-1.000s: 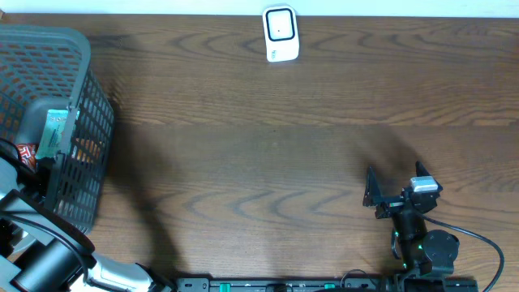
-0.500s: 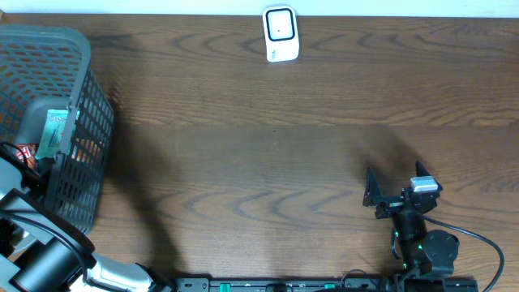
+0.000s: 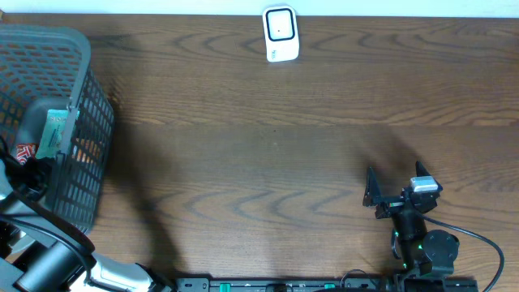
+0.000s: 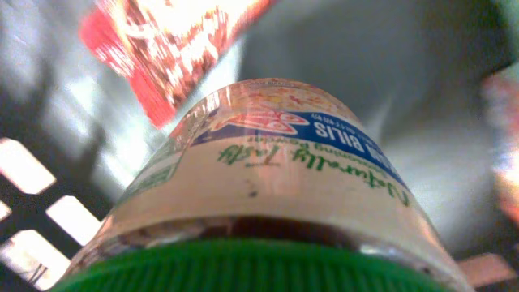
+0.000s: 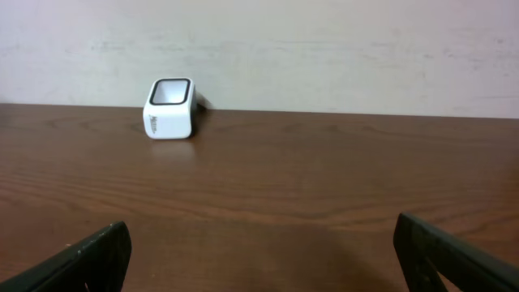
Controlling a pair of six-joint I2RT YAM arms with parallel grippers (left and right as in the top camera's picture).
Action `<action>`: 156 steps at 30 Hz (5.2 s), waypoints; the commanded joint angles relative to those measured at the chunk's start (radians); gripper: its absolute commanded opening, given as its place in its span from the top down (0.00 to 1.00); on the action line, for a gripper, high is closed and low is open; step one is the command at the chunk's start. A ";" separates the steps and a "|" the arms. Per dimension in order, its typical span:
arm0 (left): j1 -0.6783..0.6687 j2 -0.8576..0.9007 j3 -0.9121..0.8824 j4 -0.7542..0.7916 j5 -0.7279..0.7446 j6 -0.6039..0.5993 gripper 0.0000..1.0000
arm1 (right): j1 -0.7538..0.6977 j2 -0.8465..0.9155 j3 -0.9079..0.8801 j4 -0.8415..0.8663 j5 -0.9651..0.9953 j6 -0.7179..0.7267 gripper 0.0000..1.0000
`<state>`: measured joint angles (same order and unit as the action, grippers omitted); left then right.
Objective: Scan the item barcode
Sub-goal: 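Grasp the green-capped bottle with the left gripper and lift it, then carry the bottle with the left gripper to the white scanner, then set the bottle down on the table center and release, then move the left gripper back into the basket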
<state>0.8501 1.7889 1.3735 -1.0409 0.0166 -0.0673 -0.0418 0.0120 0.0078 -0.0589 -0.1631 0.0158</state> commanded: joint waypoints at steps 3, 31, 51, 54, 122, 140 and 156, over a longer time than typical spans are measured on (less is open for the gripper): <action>0.001 -0.081 0.157 -0.070 0.000 -0.001 0.32 | 0.006 -0.005 -0.002 -0.004 0.002 0.013 0.01; -0.504 -0.462 0.293 0.156 0.739 -0.240 0.32 | 0.006 -0.005 -0.002 -0.004 0.001 0.013 0.01; -1.255 0.029 0.280 -0.096 0.085 0.303 0.31 | 0.006 -0.005 -0.002 -0.004 0.001 0.013 0.01; -1.306 0.119 0.280 -0.096 0.074 0.423 0.31 | 0.006 -0.005 -0.002 -0.004 0.001 0.013 0.01; -0.205 -0.260 0.380 -0.135 -0.059 -0.459 0.02 | 0.006 -0.005 -0.002 -0.004 0.001 0.013 0.01; -0.283 0.276 0.378 -0.198 -0.050 -0.796 0.02 | 0.006 -0.005 -0.002 -0.004 0.001 0.013 0.01; -0.355 0.392 0.270 -0.029 -0.050 -0.796 0.02 | 0.006 -0.005 -0.002 -0.004 0.001 0.013 0.01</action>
<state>0.5026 2.1662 1.7000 -1.0882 -0.0292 -0.8459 -0.0418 0.0120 0.0078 -0.0589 -0.1631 0.0158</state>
